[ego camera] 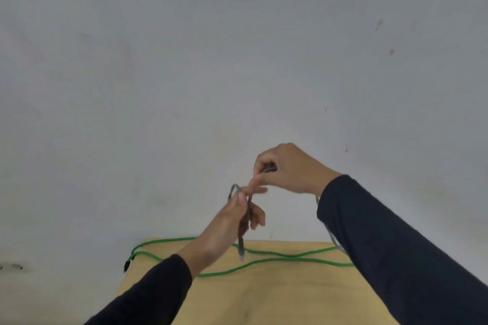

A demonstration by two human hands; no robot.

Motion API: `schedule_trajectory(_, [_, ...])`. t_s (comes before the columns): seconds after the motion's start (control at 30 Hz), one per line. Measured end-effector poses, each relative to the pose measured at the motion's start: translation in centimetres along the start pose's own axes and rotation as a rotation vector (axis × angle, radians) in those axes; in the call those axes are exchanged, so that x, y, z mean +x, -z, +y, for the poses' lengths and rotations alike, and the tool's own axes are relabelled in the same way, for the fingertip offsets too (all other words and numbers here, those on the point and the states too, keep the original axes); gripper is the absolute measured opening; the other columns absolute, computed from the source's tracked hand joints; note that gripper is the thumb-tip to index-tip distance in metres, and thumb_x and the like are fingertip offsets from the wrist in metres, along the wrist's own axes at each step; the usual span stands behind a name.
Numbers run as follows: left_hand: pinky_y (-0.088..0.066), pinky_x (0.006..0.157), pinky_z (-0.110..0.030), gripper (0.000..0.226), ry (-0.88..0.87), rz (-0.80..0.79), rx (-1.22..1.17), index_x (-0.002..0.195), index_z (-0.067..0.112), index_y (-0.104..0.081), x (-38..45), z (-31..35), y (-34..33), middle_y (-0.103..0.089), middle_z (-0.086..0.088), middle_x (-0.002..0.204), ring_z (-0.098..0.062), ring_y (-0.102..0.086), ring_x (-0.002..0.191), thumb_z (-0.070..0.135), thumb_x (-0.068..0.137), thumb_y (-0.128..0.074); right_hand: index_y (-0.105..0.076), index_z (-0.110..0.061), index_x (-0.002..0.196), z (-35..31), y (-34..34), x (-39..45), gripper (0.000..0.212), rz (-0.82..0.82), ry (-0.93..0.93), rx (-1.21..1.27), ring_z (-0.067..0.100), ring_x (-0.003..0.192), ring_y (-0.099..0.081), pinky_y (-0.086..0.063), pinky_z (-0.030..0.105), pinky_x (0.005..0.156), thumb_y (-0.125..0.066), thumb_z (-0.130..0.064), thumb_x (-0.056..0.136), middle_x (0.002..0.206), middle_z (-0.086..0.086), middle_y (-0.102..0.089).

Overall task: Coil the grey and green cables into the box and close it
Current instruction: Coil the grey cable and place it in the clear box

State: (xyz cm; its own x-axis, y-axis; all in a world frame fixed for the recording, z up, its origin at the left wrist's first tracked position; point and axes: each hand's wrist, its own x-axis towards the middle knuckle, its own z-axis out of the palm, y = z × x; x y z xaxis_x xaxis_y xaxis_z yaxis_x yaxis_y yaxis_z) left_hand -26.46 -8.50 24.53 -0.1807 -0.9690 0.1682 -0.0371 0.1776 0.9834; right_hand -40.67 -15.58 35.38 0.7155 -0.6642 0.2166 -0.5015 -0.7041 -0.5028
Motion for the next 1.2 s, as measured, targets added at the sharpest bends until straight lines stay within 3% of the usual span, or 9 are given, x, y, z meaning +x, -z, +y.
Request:
schedule_trajectory(0.13, [-0.03, 0.058, -0.021, 0.046, 0.015, -0.148, -0.143, 0.107, 0.024, -0.055, -1.2, 1.3, -1.8, -0.045, 0.002, 0.058, -0.012, -0.032, 0.056, 0.05, 0.092, -0.02, -0.069, -0.015, 0.068, 0.7, 1.0, 0.5, 0.019, 0.055, -0.064, 0.256, 0.006, 0.064, -0.054, -0.046, 0.021, 0.064, -0.078, -0.031, 0.07, 0.068, -0.001, -0.064])
schedule_trajectory(0.3, [-0.027, 0.054, -0.019, 0.044, -0.049, -0.116, -0.308, 0.1, 0.017, -0.057, -0.7, 3.4, -0.7, -0.025, 0.007, 0.051, -0.012, -0.021, 0.052, 0.045, 0.096, -0.023, -0.07, -0.014, 0.071, 2.0, -2.1, 0.4, 0.024, 0.208, -0.124, 0.525, 0.009, 0.056, -0.042, -0.039, 0.018, 0.053, -0.064, -0.035, 0.083, 0.063, 0.001, -0.052])
schedule_trajectory(0.53, [-0.038, 0.053, -0.022, 0.04, -0.201, 0.051, -0.72, 0.099, 0.014, -0.057, 1.7, 6.8, 2.0, -0.03, 0.006, 0.051, -0.009, -0.029, 0.048, 0.038, 0.097, -0.025, -0.062, -0.042, 0.065, 1.9, -8.6, -0.7, 0.043, 0.075, -0.148, 0.425, 0.006, 0.048, -0.041, -0.036, 0.023, 0.055, -0.042, -0.018, 0.095, 0.053, -0.009, -0.048])
schedule_trajectory(0.63, [-0.036, 0.053, -0.021, 0.036, -0.23, 0.213, -0.566, 0.1, 0.017, -0.054, 2.8, 7.8, 4.4, -0.033, 0.006, 0.054, -0.009, -0.031, 0.05, 0.038, 0.099, -0.024, -0.065, -0.024, 0.102, 1.3, -10.1, -1.8, 0.029, -0.074, -0.143, 0.289, 0.0, 0.051, -0.044, -0.036, 0.013, 0.054, -0.037, -0.028, 0.098, 0.06, -0.013, -0.048])
schedule_trajectory(0.73, [-0.034, 0.057, -0.025, 0.037, -0.171, 0.317, -0.12, 0.103, 0.018, -0.054, 3.2, 6.1, 6.6, -0.047, 0.005, 0.06, -0.009, -0.039, 0.052, 0.038, 0.1, -0.022, -0.067, -0.016, 0.104, 0.4, -9.0, -2.1, 0.03, -0.167, -0.04, 0.1, -0.003, 0.057, -0.047, -0.036, 0.011, 0.057, -0.04, -0.028, 0.098, 0.065, -0.019, -0.048])
schedule_trajectory(0.83, [-0.042, 0.063, -0.026, 0.041, -0.072, 0.217, 0.122, 0.11, 0.013, -0.054, 2.3, 3.5, 6.1, -0.067, 0.003, 0.077, -0.008, -0.059, 0.065, 0.036, 0.1, -0.022, -0.07, -0.015, 0.091, -1.2, -5.4, -1.3, 0.025, -0.203, 0.042, -0.022, -0.005, 0.051, -0.045, -0.034, 0.01, 0.054, -0.048, -0.027, 0.094, 0.06, -0.016, -0.051])
schedule_trajectory(0.9, [-0.044, 0.064, -0.025, 0.043, 0.005, 0.102, 0.172, 0.112, 0.01, -0.055, 1.3, 2.6, 4.5, -0.069, 0.007, 0.069, -0.005, -0.06, 0.062, 0.034, 0.1, -0.02, -0.068, -0.017, 0.076, -2.1, -3.1, -0.7, 0.023, -0.203, 0.078, -0.066, -0.002, 0.048, -0.045, -0.033, 0.011, 0.051, -0.054, -0.027, 0.091, 0.058, -0.01, -0.055])
schedule_trajectory(1.07, [-0.037, 0.057, -0.021, 0.051, -0.03, -0.077, -0.046, 0.101, 0.015, -0.057, -0.7, 2.5, 1.1, -0.046, 0.003, 0.051, -0.013, -0.035, 0.048, 0.047, 0.097, -0.018, -0.067, -0.014, 0.07, -1.7, 1.5, 0.7, 0.023, -0.098, -0.016, 0.041, 0.006, 0.059, -0.048, -0.039, 0.02, 0.059, -0.071, -0.035, 0.076, 0.063, -0.005, -0.057])
schedule_trajectory(1.2, [-0.029, 0.048, -0.018, 0.048, -0.069, -0.185, -0.35, 0.096, 0.014, -0.06, -0.7, 4.2, 0.7, -0.026, 0.01, 0.049, -0.008, -0.02, 0.045, 0.046, 0.093, -0.023, -0.069, -0.009, 0.073, 0.5, 1.7, 0.8, 0.021, 0.058, -0.061, 0.405, 0.009, 0.045, -0.033, -0.031, 0.017, 0.045, -0.065, -0.026, 0.084, 0.052, -0.003, -0.042])
